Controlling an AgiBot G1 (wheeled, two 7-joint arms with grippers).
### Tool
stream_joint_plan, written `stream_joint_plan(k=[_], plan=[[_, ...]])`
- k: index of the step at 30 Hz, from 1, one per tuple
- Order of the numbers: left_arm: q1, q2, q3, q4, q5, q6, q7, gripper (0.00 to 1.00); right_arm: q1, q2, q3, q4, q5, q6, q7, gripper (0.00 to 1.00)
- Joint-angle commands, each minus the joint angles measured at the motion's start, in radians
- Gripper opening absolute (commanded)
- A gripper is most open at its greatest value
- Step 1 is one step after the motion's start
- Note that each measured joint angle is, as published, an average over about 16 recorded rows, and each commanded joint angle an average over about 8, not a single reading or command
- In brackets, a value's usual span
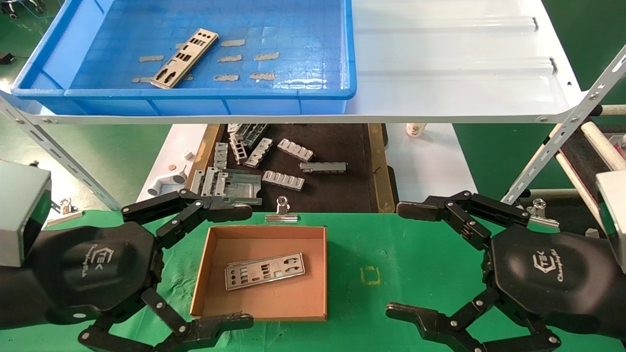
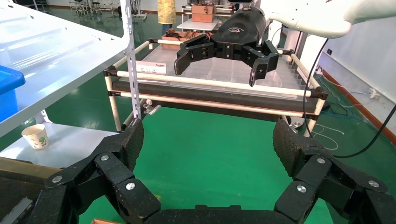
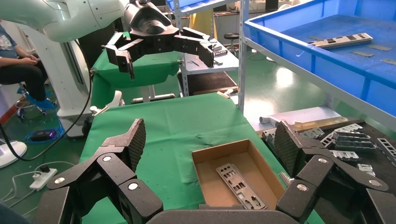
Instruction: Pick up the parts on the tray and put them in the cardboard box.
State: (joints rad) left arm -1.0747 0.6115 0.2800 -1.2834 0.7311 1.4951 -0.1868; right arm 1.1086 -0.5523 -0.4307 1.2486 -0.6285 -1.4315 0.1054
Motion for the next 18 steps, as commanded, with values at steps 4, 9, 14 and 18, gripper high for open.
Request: stream_joint_plan(k=[4,9,14,18], plan=[[0.0,0.0,0.0,0.0,0.0,0.0,0.0,1.0,0.0,0.0,0.0,0.0,0.0,0.0,0.0,1.0],[0.0,0.0,0.001,0.001,0.0,0.0,0.0,1.0,0.0,0.0,0.0,0.0,0.0,0.0,0.0,1.0],[0.0,0.0,0.001,0.001,0.0,0.0,0.0,1.0,0.0,0.0,0.0,0.0,0.0,0.0,0.0,1.0],[0.0,0.0,0.001,0.001,0.0,0.0,0.0,1.0,0.0,0.0,0.0,0.0,0.0,0.0,0.0,1.0]])
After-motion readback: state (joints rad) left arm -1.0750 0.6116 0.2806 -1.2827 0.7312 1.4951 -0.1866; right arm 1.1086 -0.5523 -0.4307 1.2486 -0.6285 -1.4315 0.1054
